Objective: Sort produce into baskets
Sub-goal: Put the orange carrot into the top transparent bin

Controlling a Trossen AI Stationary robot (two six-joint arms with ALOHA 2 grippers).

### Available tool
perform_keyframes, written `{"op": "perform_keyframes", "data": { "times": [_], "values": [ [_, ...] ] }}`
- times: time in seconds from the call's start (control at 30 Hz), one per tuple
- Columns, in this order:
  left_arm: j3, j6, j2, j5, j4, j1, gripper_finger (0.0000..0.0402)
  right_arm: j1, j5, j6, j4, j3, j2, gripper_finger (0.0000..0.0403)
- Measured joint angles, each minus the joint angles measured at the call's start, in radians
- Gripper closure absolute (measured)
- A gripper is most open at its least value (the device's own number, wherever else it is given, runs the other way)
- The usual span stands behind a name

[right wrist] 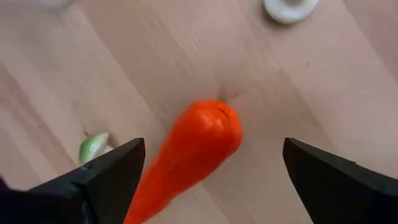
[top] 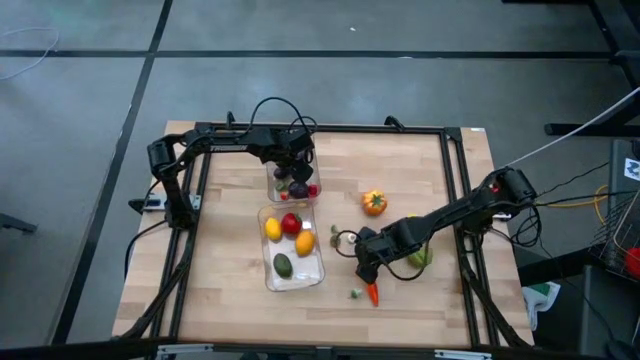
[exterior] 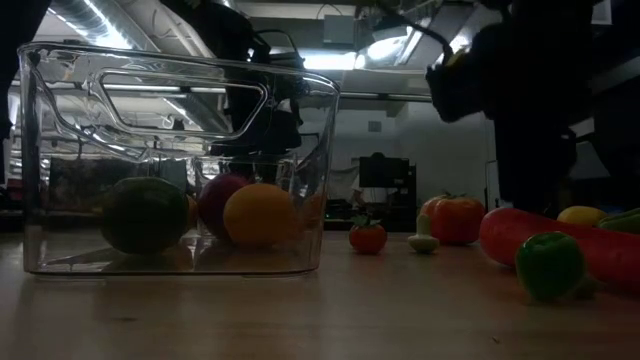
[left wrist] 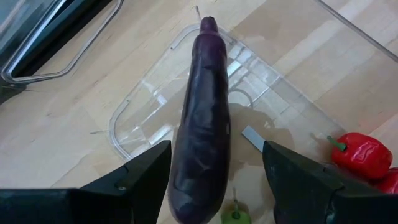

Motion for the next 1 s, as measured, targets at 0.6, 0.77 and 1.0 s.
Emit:
{"op": "perform_keyframes", "data": {
  "times": [0.6, 0.77, 1.0],
  "values": [
    [0.000, -0.003, 0.000, 0.000, 0.000, 0.000, 0.0151, 0.003, -0.064, -0.035, 0.055, 0.000, 0.110, 0.0089],
    [0.000, 0.005, 0.000, 0.000, 0.000, 0.000, 0.0151, 0.003, -0.067, -0.049, 0.060, -0.001, 0.111, 0.0156],
    [0.000, 0.029, 0.000, 0.000, 0.000, 0.000, 0.0151, 0.001, -0.081, -0.078, 0.070, 0.024, 0.113, 0.0201]
  ]
}}
